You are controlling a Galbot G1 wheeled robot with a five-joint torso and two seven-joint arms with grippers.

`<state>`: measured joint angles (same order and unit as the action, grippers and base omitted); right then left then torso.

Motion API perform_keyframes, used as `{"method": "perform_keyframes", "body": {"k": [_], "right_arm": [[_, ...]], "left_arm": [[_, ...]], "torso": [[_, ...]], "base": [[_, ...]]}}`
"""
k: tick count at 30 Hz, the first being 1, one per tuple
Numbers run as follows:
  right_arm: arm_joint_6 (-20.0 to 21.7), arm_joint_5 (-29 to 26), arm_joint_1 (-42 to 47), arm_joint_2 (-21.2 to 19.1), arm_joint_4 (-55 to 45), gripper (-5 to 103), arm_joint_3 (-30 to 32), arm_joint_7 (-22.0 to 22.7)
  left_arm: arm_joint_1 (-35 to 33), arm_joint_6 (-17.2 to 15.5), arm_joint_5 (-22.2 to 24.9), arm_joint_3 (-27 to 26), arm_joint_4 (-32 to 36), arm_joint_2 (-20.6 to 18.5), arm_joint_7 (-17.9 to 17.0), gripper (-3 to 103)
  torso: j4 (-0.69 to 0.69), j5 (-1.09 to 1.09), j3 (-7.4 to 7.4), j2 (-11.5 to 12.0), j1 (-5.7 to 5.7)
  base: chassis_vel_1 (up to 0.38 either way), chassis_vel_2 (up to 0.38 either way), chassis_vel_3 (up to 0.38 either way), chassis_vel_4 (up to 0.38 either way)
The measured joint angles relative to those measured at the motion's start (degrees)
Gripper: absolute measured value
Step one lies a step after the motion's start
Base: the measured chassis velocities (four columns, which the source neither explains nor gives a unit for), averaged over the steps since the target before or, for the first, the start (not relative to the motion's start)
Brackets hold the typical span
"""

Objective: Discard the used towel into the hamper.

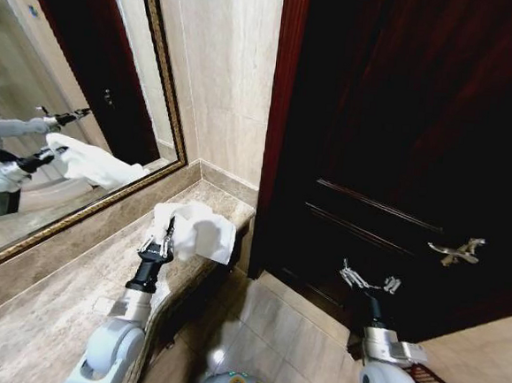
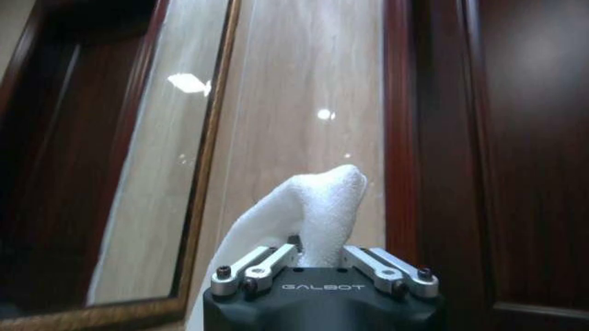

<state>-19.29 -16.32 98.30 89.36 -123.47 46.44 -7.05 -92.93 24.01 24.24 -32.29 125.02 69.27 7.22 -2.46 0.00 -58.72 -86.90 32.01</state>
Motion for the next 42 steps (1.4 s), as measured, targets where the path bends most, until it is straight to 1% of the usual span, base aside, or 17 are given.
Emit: {"method": "perform_keyframes", "body": {"k": [3, 5, 6, 8, 10, 11, 13, 14, 15, 18, 20, 21, 24, 32, 35, 38, 42], "right_arm": [[-0.2, 0.0, 0.0, 0.0, 0.0, 100, 0.2, -0.1], [-0.3, 0.0, -0.1, 0.1, 0.1, 100, 0.2, -0.1], [-0.3, 0.0, -0.1, 0.1, 0.1, 100, 0.2, -0.1], [-0.3, 0.0, -0.1, 0.2, 0.2, 100, 0.0, -0.2], [-0.3, 0.1, -0.2, 0.4, 0.2, 100, -0.3, -0.4], [-0.3, 0.1, -0.2, 0.4, 0.2, 100, -0.3, -0.4], [-0.3, 0.2, -0.2, 0.5, 0.3, 100, -0.4, -0.6], [-0.3, 0.2, -0.2, 0.5, 0.3, 100, -0.4, -0.6], [-0.3, 0.2, -0.2, 0.5, 0.4, 100, -0.4, -0.7], [-0.3, 0.2, -0.2, 0.5, 0.5, 100, -0.4, -0.7], [-0.3, 0.2, -0.2, 0.5, 0.7, 100, -0.4, -0.7], [-0.3, 0.2, -0.2, 0.5, 0.7, 100, -0.4, -0.7], [-0.3, 0.4, -0.3, 0.5, 0.7, 100, -0.8, -0.8], [-0.4, 0.4, 0.2, 0.5, 0.1, 100, -0.7, -0.7], [-0.5, 1.1, 0.6, 0.5, -0.6, 100, -0.1, 1.1], [0.2, 1.7, 1.7, 0.5, -2.4, 100, 1.6, 3.8], [0.5, 1.3, 2.5, 0.4, -3.5, 100, 2.2, 4.4]], "left_arm": [[-1.2, 0.2, -0.2, -0.1, 1.7, 0.2, 0.1, 7], [-3.5, 0.0, -1.5, 0.3, 4.2, 1.1, -1.0, 7], [-3.5, 0.0, -1.5, 0.3, 4.2, 1.1, -1.0, 7], [-4.9, -0.8, -2.7, 1.1, 5.3, 1.6, -2.3, 7], [-6.2, -2.1, -5.2, 2.2, 5.7, 2.2, -4.7, 7], [-6.2, -2.1, -5.2, 2.2, 5.7, 2.2, -4.7, 7], [-6.5, -3.2, -7.9, 2.3, 6.3, 2.7, -6.7, 7], [-6.5, -3.2, -7.9, 2.3, 6.3, 2.7, -6.7, 7], [-6.5, -3.8, -8.5, 2.2, 7.4, 3.0, -7.6, 7], [-6.4, -4.0, -9.3, 2.0, 8.6, 3.3, -8.7, 7], [-6.4, -3.0, -11.5, 1.4, 8.8, 3.7, -9.6, 7], [-6.4, -3.0, -11.5, 1.4, 8.8, 3.7, -9.6, 7], [-6.8, -0.9, -13.5, 0.9, 8.8, 4.2, -9.7, 7], [-6.8, -0.5, -14.4, 1.1, 8.5, 4.3, -9.1, 7], [-6.7, -0.4, -14.5, 1.4, 8.1, 4.2, -8.7, 7], [-6.3, 0.0, -14.5, 1.6, 6.6, 4.0, -8.1, 7], [-5.9, 0.1, -14.2, 2.0, 6.0, 4.0, -7.8, 7]], "torso": [[0.00, 0.00, 0.00, 0.0, 0.00], [0.00, 0.00, 0.00, 0.0, 0.00], [0.00, 0.00, 0.00, 0.0, 0.00], [0.00, 0.01, 0.00, 0.0, 0.00], [-0.01, 0.00, 0.00, 0.0, 0.00], [-0.01, 0.00, 0.00, 0.0, 0.00], [0.00, -0.01, 0.00, 0.0, 0.00], [0.00, -0.01, 0.00, 0.0, 0.00], [0.00, 0.00, 0.00, 0.0, 0.00], [0.00, 0.00, 0.00, 0.0, 0.00], [0.00, 0.00, -0.01, 0.0, 0.00], [0.00, 0.00, -0.01, 0.0, 0.00], [0.00, 0.00, -0.01, 0.0, 0.00], [-0.01, 0.00, -0.01, 0.0, 0.00], [-0.01, 0.00, 0.00, 0.0, 0.00], [0.00, -0.01, -0.01, 0.0, 0.00], [0.00, 0.00, -0.01, 0.0, 0.00]], "base": [[0.000, 0.000, 0.000, 0.000], [0.000, 0.000, 0.000, 0.000], [0.000, 0.000, 0.000, 0.000], [0.000, 0.000, 0.000, 0.000], [0.000, 0.000, 0.000, 0.000], [0.000, 0.000, 0.000, 0.000], [0.000, 0.000, 0.000, 0.000], [0.000, 0.000, 0.000, 0.000], [0.000, 0.000, 0.000, 0.000], [0.000, 0.000, 0.000, 0.000], [0.000, 0.000, 0.000, 0.000], [0.000, 0.000, 0.000, 0.000], [0.000, 0.000, 0.000, 0.000], [0.000, 0.000, 0.000, 0.000], [0.000, 0.000, 0.000, 0.000], [0.000, 0.000, 0.000, 0.000], [-0.023, -0.024, -0.031, -0.024]]}}
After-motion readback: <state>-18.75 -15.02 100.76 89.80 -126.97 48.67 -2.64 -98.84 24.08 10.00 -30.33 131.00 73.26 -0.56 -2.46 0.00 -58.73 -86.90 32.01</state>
